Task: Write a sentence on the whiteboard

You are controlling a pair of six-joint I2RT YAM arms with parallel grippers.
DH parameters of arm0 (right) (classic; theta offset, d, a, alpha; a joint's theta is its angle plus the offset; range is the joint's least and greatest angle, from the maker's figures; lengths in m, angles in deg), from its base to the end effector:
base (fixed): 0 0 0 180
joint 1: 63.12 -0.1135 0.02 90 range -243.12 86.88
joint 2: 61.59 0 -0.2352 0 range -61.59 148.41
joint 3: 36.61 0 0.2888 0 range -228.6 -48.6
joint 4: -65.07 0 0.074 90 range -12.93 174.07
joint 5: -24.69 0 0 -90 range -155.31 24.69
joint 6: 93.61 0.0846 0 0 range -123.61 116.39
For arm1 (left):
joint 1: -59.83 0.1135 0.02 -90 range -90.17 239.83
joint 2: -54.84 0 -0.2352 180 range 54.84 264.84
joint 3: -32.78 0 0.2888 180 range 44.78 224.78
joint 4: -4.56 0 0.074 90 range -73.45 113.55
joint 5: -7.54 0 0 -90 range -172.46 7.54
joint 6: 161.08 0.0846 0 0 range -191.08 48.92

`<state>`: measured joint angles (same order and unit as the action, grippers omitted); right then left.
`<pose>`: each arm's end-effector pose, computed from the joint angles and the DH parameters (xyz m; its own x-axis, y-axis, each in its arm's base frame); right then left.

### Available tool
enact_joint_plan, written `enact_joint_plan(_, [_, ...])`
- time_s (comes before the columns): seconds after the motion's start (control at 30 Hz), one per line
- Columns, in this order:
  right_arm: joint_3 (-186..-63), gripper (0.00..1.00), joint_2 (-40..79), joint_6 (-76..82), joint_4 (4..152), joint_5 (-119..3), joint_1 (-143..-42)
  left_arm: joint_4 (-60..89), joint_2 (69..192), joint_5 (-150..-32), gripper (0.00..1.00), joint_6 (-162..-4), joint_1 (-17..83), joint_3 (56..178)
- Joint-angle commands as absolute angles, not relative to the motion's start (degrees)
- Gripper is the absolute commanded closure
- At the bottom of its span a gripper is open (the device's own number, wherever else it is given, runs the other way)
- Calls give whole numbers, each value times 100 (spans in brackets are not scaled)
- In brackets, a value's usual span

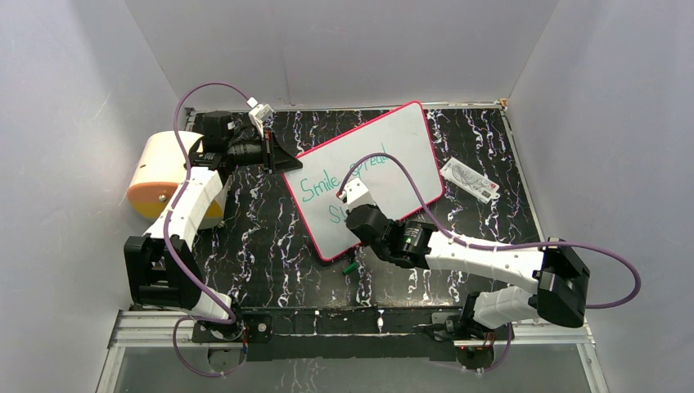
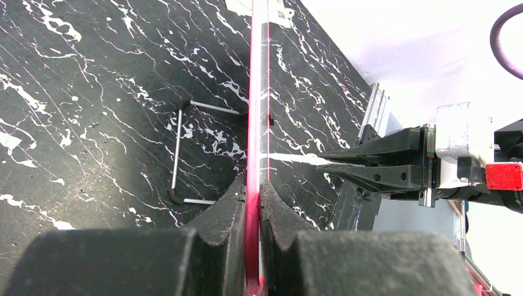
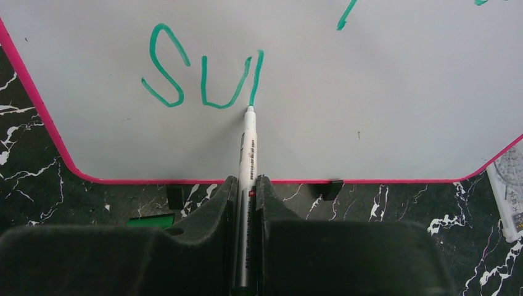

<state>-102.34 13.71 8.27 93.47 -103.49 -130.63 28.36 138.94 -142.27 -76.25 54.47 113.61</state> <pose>0.1844 0.3088 0.2065 -0.3414 -0.4017 -0.8497 -0.4799 0.8519 -0.2099 0.3794 -0.1090 0.2779 -0.5245 0.0037 -0.8514 0.7691 0.4309 -0.4720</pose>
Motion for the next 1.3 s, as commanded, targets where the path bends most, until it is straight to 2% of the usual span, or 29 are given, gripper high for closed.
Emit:
enact_joint_plan(0.0, [-10235,100,1233,781,8843,-10476,-13031,3175,13922,-13949,100,-7433,5350,11167])
enact_joint_plan(1.27, [-10263,100,1173,477,8337,-10601,-12890,3175,13939,-13966,100,-7446,5350,11167])
